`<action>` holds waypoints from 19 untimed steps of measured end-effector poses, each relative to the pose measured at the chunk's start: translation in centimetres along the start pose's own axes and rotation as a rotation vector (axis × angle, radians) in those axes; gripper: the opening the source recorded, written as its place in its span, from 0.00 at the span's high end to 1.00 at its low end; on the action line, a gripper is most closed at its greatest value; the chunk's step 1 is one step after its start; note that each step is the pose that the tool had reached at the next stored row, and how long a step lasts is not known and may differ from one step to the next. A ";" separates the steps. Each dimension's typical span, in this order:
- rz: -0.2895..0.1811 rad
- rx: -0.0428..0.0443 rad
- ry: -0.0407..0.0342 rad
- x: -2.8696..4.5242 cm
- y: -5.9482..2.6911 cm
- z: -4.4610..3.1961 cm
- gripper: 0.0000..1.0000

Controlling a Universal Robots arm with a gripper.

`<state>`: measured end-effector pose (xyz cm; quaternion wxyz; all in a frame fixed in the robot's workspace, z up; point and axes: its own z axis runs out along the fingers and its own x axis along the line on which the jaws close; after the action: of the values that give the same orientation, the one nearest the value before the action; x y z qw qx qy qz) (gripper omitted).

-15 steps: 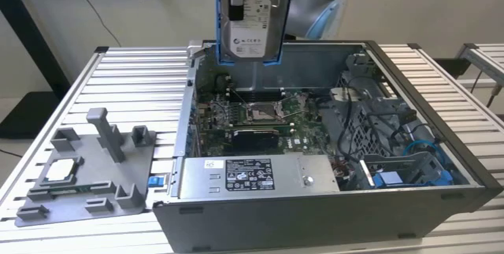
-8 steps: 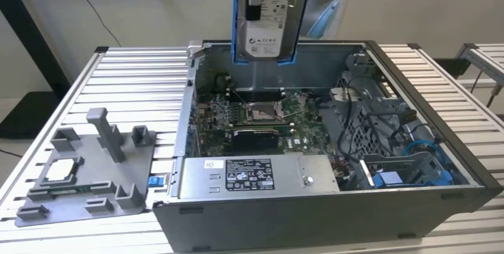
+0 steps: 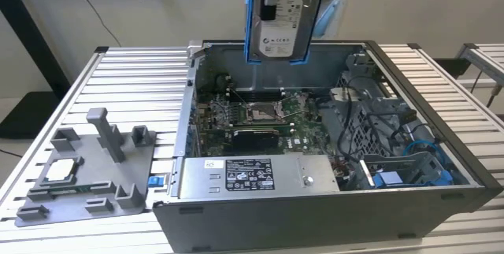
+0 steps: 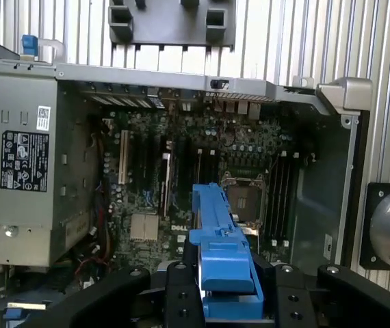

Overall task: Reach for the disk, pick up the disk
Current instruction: 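Pick up the disk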

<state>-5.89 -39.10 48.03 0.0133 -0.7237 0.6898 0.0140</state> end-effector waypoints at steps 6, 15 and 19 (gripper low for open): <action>0.000 0.0000 0.0000 0.07 -1.53 0.00 1.00; 0.000 0.0000 0.0004 0.19 -3.85 0.02 1.00; 0.000 0.0000 0.0009 0.24 -4.86 0.04 1.00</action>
<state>-1.03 -39.10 47.98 0.0130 -0.7237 0.6898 0.0137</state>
